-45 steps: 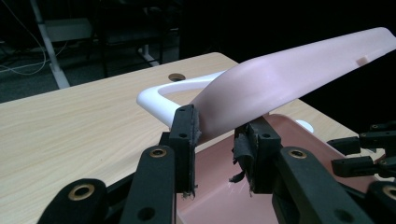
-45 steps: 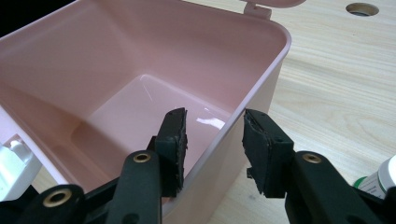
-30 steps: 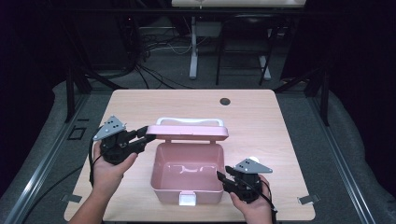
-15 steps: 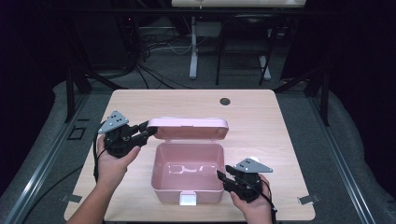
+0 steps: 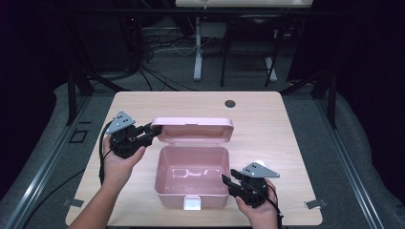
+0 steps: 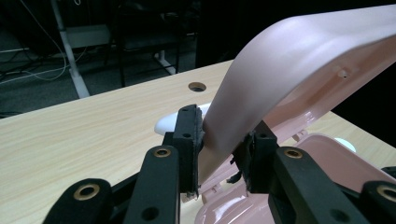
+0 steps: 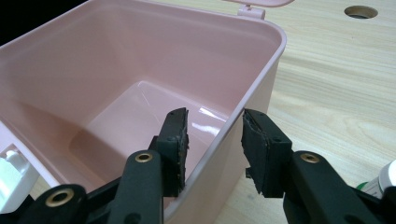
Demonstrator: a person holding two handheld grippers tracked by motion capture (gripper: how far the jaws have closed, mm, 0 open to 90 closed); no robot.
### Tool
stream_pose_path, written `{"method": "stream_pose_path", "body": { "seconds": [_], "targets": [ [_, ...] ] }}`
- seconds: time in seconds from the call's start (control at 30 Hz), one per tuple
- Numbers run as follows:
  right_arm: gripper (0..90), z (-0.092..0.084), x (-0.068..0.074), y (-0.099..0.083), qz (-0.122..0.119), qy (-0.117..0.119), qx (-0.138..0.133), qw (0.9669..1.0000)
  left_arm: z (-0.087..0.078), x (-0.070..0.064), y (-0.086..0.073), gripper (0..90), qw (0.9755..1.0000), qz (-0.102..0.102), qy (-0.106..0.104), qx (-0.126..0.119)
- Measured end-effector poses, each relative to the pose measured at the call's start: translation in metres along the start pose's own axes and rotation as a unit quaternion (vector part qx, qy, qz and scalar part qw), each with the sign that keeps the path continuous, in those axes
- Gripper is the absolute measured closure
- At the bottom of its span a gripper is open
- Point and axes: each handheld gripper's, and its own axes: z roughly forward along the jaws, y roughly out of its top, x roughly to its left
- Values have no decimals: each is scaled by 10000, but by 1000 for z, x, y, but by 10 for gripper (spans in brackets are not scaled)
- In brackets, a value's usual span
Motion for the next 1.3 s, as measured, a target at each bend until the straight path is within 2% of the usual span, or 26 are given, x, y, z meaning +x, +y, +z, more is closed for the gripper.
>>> {"method": "stream_pose_path", "body": {
  "seconds": [0.2, 0.4, 0.6, 0.63, 0.77, 1.1, 1.3],
  "targets": [
    [599, 1, 0, -1, -12, 17, -5, 10000, 5, 4, -4, 744, 9999, -102, 7, 8],
    [597, 1, 0, -1, -7, 25, -5, 10000, 8, 6, -6, 757, 9999, -94, 47, -14],
    [594, 2, 1, -2, 11, 30, 15, 10000, 12, 9, -9, 778, 9998, -151, 82, 74],
    [596, 3, 1, -2, -43, 14, 51, 10000, 12, 9, -10, 780, 9998, -140, 84, 92],
    [597, 4, 0, -4, -14, 17, 68, 10000, 13, 9, -10, 783, 9998, -105, 98, 101],
    [599, 4, 0, -4, 3, 13, 60, 10000, 20, 14, -15, 767, 9994, -252, 65, 213],
    [600, 5, 0, -4, 12, 12, 55, 10000, 26, 16, -22, 793, 9990, -262, 139, 339]
  ]
}}
